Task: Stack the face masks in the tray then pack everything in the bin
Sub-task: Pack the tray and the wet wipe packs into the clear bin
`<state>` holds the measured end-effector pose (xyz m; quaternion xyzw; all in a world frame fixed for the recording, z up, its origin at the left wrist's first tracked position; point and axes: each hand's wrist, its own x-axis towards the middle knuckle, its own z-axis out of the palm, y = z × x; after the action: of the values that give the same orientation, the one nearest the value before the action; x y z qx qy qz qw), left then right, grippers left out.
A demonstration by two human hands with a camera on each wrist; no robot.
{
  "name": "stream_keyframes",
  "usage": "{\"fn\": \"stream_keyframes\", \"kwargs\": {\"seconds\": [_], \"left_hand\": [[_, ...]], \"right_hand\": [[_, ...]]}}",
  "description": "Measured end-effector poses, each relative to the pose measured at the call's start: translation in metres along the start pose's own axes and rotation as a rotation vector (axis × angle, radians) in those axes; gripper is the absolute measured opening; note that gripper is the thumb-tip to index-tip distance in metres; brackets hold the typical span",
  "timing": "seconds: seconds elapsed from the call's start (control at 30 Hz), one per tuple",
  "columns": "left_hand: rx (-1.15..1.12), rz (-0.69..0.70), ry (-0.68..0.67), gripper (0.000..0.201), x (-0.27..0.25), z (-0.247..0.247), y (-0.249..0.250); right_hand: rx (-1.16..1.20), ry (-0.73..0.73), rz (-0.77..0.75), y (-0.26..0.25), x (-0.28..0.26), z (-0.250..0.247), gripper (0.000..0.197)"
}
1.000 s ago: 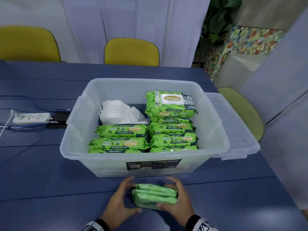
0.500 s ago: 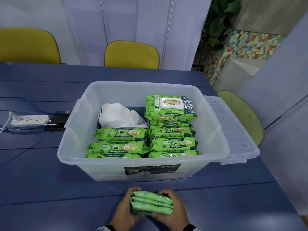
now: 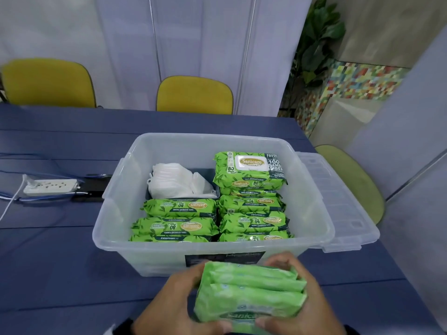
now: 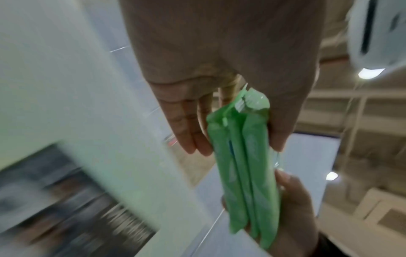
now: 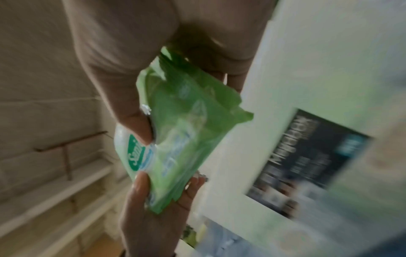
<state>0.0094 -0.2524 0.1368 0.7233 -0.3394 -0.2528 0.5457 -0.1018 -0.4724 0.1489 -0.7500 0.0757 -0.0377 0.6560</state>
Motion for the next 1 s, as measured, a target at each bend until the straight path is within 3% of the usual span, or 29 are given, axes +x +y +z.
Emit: {"fn": "stream_keyframes", "kwargs": {"seconds": [0.17, 0.3, 0.37, 0.47, 0.53, 0.6, 0.67, 0.7, 0.77, 0.87, 1.0], "left_hand": [[-0.009, 0.328, 0.094, 0.057, 0.014, -0.026, 0.096], [-0.114, 0.381, 0.237, 0.042, 0.050, -0.042, 0.124], [-0.117, 0.329, 0.256, 0.048, 0.073, -0.057, 0.130], [-0.156, 0.137, 0.298, 0.056, 0.104, -0.080, 0.120], [-0.140, 0.011, 0.352, 0.049, 0.118, -0.092, 0.109], [-0.010, -0.102, 0.378, 0.051, 0.132, -0.105, 0.096], [0.142, -0.237, 0.374, 0.069, 0.145, -0.120, 0.081], [0.214, -0.299, 0.365, 0.077, 0.152, -0.128, 0.074], [0.382, -0.393, 0.338, 0.080, 0.165, -0.142, 0.061], [0.679, -0.458, 0.178, 0.074, 0.185, -0.155, 0.040], [0.837, -0.535, -0.194, 0.066, 0.206, -0.153, 0.021]], "right_hand": [[0.055, 0.013, -0.297, -0.092, 0.015, -0.011, 0.088], [0.214, 0.042, -0.314, -0.133, 0.057, -0.015, 0.101], [0.294, 0.060, -0.231, -0.142, 0.089, -0.020, 0.098], [0.271, 0.087, -0.061, -0.143, 0.146, -0.018, 0.092], [0.235, 0.067, 0.060, -0.134, 0.178, -0.010, 0.093], [0.163, 0.017, 0.169, -0.121, 0.203, 0.003, 0.079], [0.108, -0.050, 0.270, -0.101, 0.222, 0.016, 0.052], [0.098, -0.078, 0.321, -0.092, 0.230, 0.023, 0.046], [0.106, -0.148, 0.414, -0.076, 0.238, 0.040, 0.053], [0.056, -0.235, 0.512, -0.047, 0.246, 0.064, 0.071], [-0.012, -0.338, 0.571, -0.011, 0.247, 0.091, 0.080]]}}
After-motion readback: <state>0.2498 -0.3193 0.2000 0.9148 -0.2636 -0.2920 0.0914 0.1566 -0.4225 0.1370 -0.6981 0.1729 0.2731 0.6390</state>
